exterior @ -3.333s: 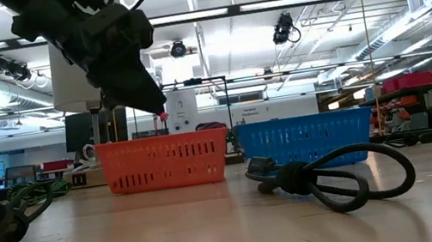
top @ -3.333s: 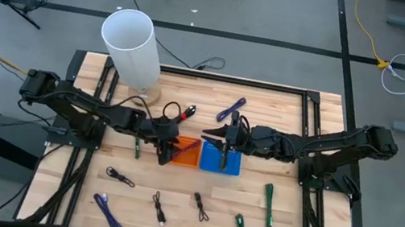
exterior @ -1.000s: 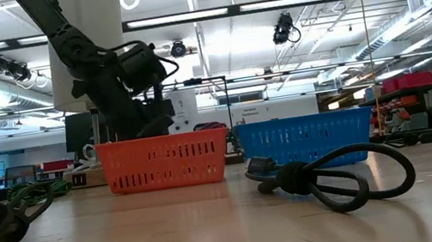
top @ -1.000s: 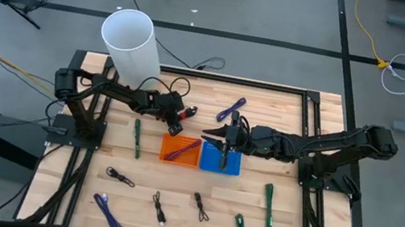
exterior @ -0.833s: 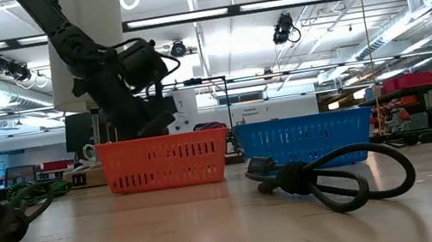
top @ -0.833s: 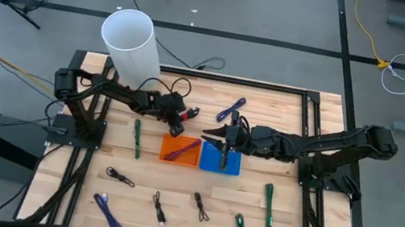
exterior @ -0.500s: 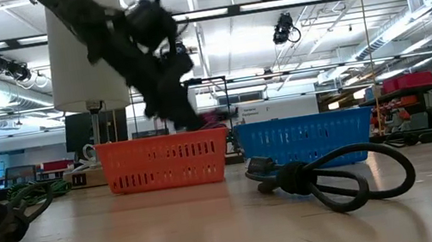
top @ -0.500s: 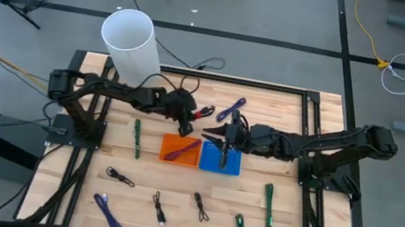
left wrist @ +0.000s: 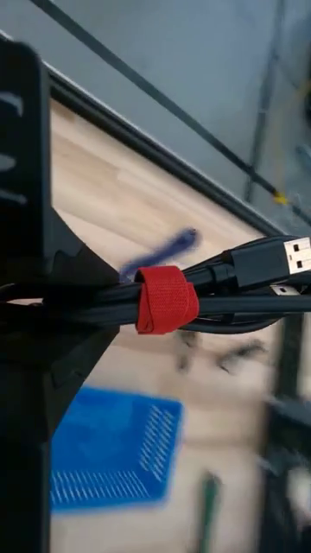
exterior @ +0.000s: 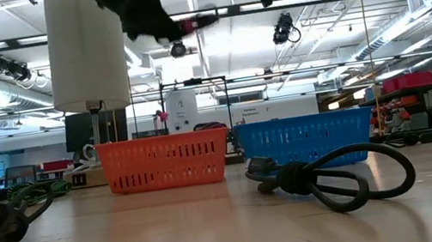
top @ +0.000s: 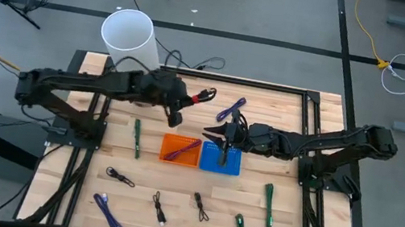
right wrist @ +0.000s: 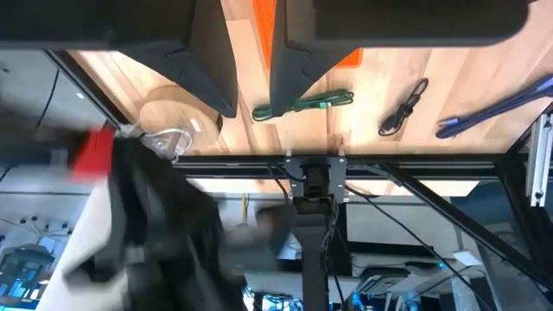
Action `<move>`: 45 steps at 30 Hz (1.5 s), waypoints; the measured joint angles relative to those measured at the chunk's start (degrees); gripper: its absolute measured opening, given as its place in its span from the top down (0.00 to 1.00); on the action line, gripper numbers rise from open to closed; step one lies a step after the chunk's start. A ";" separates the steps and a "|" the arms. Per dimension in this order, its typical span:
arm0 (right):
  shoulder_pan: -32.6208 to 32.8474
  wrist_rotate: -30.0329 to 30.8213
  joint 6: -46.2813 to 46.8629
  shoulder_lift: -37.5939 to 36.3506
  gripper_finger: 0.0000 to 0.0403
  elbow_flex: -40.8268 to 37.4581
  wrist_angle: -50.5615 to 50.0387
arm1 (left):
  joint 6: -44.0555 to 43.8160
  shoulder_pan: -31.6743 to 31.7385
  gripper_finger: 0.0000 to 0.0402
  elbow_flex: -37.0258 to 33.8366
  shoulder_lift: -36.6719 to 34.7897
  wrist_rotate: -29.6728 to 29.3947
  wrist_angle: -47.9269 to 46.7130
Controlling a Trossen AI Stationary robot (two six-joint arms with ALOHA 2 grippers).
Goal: Pick & Place USB Port
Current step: Put the black charger cable into the blue bin
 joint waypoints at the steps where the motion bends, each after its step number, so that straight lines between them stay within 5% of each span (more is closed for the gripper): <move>1: 0.00 0.02 0.00 0.00 0.82 0.00 0.00 | 0.01 -0.32 0.87 0.00 -1.19 0.54 -0.34; 11: 0.00 7.72 1.60 0.00 0.78 0.00 1.16 | 0.17 -6.57 0.87 -0.15 -5.01 5.49 -1.94; 25: 0.02 2.84 1.77 0.00 0.39 0.01 5.70 | 0.70 -12.41 0.87 -0.13 -2.48 2.63 -0.01; 32: 0.07 0.01 1.78 0.00 0.28 0.02 8.07 | 0.66 -12.86 0.87 -0.13 -1.23 2.50 0.61; 37: 0.07 2.10 2.92 0.26 0.39 0.02 7.64 | 0.63 -12.86 0.87 -0.15 -0.25 2.47 2.05; 43: 0.16 3.05 1.59 0.24 0.88 0.02 7.50 | 0.74 -12.76 0.84 -0.11 0.35 2.06 2.29; 45: 0.17 2.92 0.95 0.24 0.89 0.02 7.57 | 0.79 -12.68 0.78 -0.11 0.36 1.82 2.28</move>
